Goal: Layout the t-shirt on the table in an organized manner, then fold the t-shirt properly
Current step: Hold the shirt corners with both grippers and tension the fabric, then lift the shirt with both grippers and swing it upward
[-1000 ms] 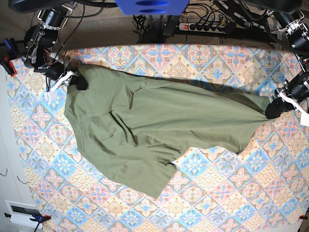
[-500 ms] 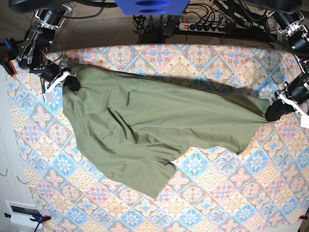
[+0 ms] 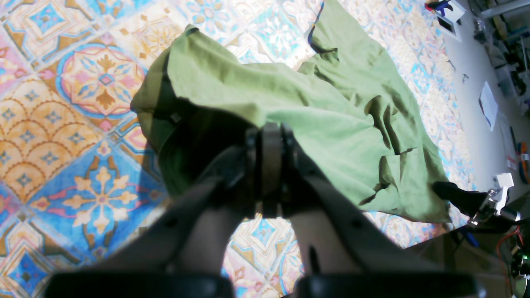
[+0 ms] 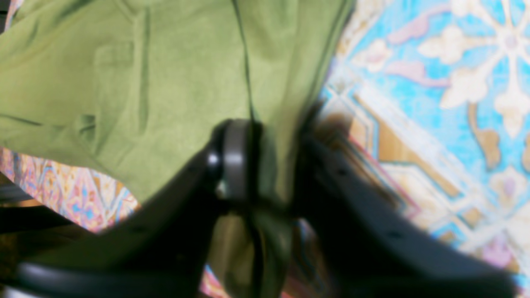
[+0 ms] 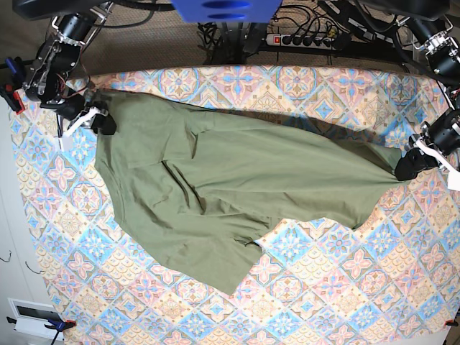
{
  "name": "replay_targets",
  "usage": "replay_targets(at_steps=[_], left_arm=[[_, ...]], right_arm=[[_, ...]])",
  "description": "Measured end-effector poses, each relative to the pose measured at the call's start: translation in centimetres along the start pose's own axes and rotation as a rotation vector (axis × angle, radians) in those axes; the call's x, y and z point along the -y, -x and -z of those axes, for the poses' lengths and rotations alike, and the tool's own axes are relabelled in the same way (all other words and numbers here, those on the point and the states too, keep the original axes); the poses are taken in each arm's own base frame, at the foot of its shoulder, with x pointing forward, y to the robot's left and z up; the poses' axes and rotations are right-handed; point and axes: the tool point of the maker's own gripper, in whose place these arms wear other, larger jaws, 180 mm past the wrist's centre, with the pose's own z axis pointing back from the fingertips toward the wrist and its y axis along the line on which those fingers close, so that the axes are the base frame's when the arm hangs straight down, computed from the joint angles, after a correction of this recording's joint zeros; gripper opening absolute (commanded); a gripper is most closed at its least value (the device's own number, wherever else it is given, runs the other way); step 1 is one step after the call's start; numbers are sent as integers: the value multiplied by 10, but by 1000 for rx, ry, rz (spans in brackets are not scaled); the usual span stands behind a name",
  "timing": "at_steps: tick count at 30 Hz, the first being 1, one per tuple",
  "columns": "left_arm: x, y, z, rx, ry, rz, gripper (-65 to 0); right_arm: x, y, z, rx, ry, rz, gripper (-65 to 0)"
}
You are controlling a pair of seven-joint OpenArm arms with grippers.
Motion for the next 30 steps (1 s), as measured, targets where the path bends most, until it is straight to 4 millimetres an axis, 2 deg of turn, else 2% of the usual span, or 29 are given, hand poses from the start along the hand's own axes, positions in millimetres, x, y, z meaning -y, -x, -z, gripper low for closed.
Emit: replay_targets(at_steps=[2,7,10,13,16,18,20,23,27,30], left_arm=[[0,0,0,0,0,0,-650],[1,-2,0,6,2,3,-650],[4,-12,2,30,13,13,-650],[11,-30,4,74,32,29,-650],[24,-59,6,170,75,38,-650],[33,-75,8,207,99,55,-650],[43,-98,5,266,123,80,-650],[58,-131,-3,354,152,120,-650],[87,-181,-10,457,179,209,-650],[113,-214,-27,570,243,253,-650]], right_arm=[[-2,4,2,-13,-4,1,-638],[-3,5,0,-31,-10,-1,-633],[-19,-14,1,39,-91,18,-633],[-36,-58,-7,182,-166,5,-632],[-55,-112,-31,300,-177,-126,-632],[-62,-140,-43,348,-178,-192,-632],[-64,-167,-53,392,-165,-239,-632],[-70,-193,-61,430,-161,-285,-632],[-87,-259,-89,565,-192,-344,-632],[-92,-300,-106,660,-224,-335,-632]])
